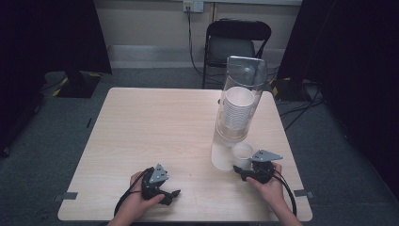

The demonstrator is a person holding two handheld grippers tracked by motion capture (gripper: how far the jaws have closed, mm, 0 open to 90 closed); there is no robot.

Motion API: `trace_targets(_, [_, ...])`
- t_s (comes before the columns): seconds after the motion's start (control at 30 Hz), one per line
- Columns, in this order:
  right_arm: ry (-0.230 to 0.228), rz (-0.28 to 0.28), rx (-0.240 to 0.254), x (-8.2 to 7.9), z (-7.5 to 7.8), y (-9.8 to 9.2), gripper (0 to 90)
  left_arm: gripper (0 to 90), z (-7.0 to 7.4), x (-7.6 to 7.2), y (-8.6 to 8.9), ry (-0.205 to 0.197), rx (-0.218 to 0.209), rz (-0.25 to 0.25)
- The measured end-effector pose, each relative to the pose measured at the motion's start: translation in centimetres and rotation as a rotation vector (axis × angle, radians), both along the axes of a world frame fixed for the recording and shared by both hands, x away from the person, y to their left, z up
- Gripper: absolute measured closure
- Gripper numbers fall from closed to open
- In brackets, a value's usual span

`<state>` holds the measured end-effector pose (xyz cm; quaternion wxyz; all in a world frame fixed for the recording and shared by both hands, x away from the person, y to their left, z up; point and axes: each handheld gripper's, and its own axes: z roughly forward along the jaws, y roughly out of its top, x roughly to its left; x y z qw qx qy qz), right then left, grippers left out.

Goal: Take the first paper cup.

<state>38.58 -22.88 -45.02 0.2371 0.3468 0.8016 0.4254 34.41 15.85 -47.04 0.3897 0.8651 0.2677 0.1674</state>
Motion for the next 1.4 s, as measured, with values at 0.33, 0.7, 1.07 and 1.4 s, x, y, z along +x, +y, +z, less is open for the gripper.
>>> trace_targets(0.33, [-0.037, 0.034, 0.024, -2.3, 0.2, -0.1, 33.8, 19.4, -0.1, -0.3, -0.1, -0.010, -0.031, -0.020])
trace_targets(0.7, [-0.079, 0.142, 0.032, -3.9, -0.1, 2.5, 33.3, 25.8, 2.3, 0.0, -2.7, 0.064, -0.095, -0.050])
trace_targets(1.07, [-0.103, 0.194, 0.002, -4.5, -0.7, 4.6, 33.1, 34.1, 5.7, 1.0, -4.3, 0.129, -0.249, -0.051])
trace_targets(1.4, [-0.100, 0.225, -0.010, -4.6, -1.1, 5.5, 32.8, 36.5, 8.4, 2.1, -7.6, 0.183, -0.283, -0.046])
